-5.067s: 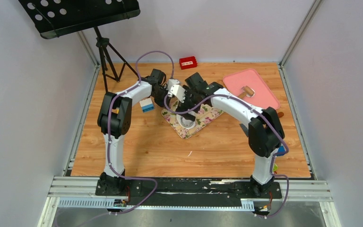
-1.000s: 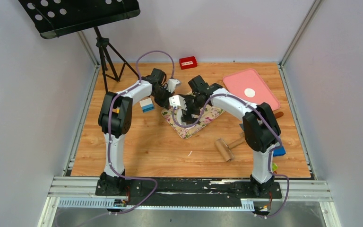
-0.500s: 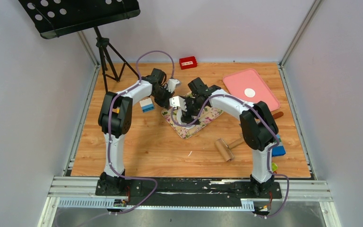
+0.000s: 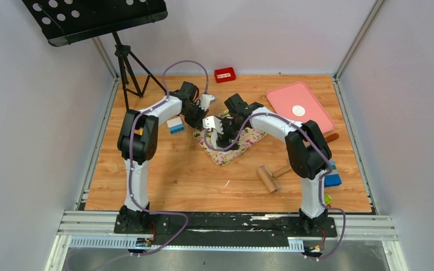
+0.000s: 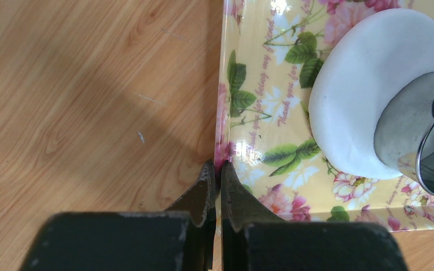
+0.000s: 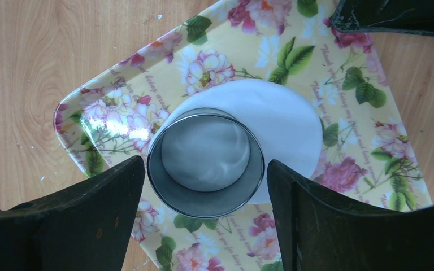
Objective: Roll out the dumpling wrappers from the dough
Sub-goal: Press the dumpling wrapper on the work surface, then pick up the spatula from the center of the board.
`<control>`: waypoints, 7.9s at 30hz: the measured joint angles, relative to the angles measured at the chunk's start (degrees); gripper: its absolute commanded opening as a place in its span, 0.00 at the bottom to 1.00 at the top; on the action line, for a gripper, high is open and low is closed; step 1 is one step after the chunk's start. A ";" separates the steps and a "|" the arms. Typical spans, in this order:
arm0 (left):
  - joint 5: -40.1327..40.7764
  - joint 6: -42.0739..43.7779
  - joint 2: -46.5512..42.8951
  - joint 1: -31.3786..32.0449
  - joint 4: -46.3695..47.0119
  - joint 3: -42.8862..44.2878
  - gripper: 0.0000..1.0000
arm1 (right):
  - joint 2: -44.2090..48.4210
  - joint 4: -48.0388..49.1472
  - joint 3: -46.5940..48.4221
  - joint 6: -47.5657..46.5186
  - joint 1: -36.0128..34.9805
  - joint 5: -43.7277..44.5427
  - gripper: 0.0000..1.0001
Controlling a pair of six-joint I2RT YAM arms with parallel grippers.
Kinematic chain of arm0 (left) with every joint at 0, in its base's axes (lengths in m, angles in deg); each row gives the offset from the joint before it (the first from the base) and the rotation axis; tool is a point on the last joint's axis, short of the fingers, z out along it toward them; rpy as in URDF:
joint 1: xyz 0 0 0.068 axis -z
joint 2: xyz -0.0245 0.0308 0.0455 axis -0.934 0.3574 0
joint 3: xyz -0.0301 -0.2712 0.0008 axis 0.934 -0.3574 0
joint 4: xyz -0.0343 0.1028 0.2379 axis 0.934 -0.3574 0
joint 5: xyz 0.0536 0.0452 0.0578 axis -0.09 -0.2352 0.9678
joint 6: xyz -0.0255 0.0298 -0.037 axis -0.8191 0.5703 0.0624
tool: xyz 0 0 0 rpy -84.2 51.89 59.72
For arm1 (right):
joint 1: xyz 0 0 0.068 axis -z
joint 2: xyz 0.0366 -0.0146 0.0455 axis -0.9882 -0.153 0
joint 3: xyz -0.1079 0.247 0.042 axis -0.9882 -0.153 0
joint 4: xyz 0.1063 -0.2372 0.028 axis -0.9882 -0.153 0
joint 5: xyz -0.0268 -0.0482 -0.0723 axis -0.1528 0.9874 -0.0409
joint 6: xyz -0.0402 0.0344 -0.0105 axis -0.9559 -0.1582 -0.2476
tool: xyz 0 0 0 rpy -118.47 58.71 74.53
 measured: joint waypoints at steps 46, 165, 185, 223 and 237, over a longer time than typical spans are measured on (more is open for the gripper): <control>0.37 -1.09 -0.02 0.00 0.13 0.00 0.00 | 3.82 9.99 -7.26 14.75 -3.69 11.19 0.54; 0.59 -1.70 -0.04 0.00 0.57 -0.31 0.00 | -3.41 -5.22 4.87 2.16 -4.52 13.75 0.57; 0.83 -1.86 -0.26 0.04 0.94 -0.63 0.00 | -3.26 -2.78 4.35 16.74 -6.25 20.74 0.58; 1.07 -2.36 -0.28 0.09 0.90 -0.63 0.03 | -2.38 -14.34 13.81 18.99 -5.64 23.19 0.90; 3.10 -0.63 -0.61 -0.07 -0.83 0.24 0.83 | 5.05 -30.64 18.75 18.43 12.90 10.10 0.84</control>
